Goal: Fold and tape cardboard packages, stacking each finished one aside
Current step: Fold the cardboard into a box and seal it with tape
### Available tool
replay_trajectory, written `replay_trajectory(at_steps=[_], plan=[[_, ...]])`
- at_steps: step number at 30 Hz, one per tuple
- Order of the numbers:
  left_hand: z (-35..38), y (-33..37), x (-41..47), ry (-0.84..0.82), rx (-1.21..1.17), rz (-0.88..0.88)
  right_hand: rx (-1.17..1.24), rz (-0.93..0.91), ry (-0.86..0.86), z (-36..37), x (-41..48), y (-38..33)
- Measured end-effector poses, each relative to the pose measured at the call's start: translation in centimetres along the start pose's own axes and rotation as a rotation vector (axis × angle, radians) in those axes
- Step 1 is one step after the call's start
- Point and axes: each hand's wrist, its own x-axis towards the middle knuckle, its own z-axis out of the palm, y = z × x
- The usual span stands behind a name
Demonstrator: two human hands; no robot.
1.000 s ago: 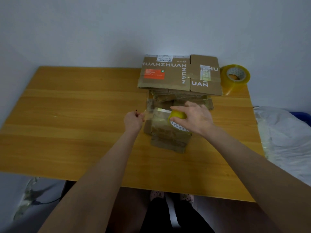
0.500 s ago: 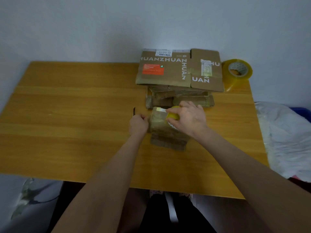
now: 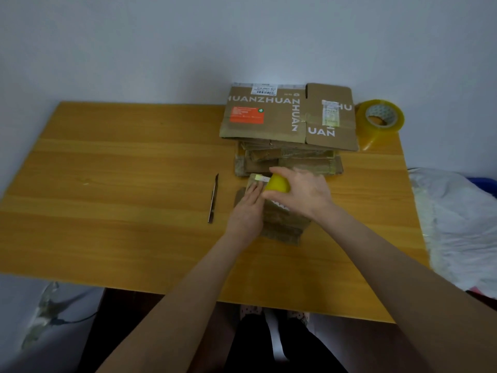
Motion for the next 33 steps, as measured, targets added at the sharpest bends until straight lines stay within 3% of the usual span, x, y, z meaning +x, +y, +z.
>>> replay_trajectory(at_steps=[4,7,10,13,20,33], plan=[[-0.2,0.1,0.1,-0.077,0.14,-0.033,0.479,0.091,-0.08,-0.9,-0.8,2.3],[0.2,0.3,0.0,-0.104,0.237,-0.05,0.616,0.122,-0.081,-1.1,-0.8,3.1],[0.0,0.1,0.0,-0.123,0.284,-0.054,0.575,0.135,-0.034,-1.1,-0.5,3.4],[-0.2,0.1,0.0,-0.117,0.292,-0.062,0.339,0.136,0.031,-1.5,-0.6,3.8],[-1.0,0.9,-0.1,-0.138,0.306,-0.098,0.047,0.116,0.095,-2.4,-1.7,5.6],[-1.9,2.9,-0.3,-0.185,0.311,-0.13,0.419,0.217,-0.155,-2.2,-1.5,8.9]])
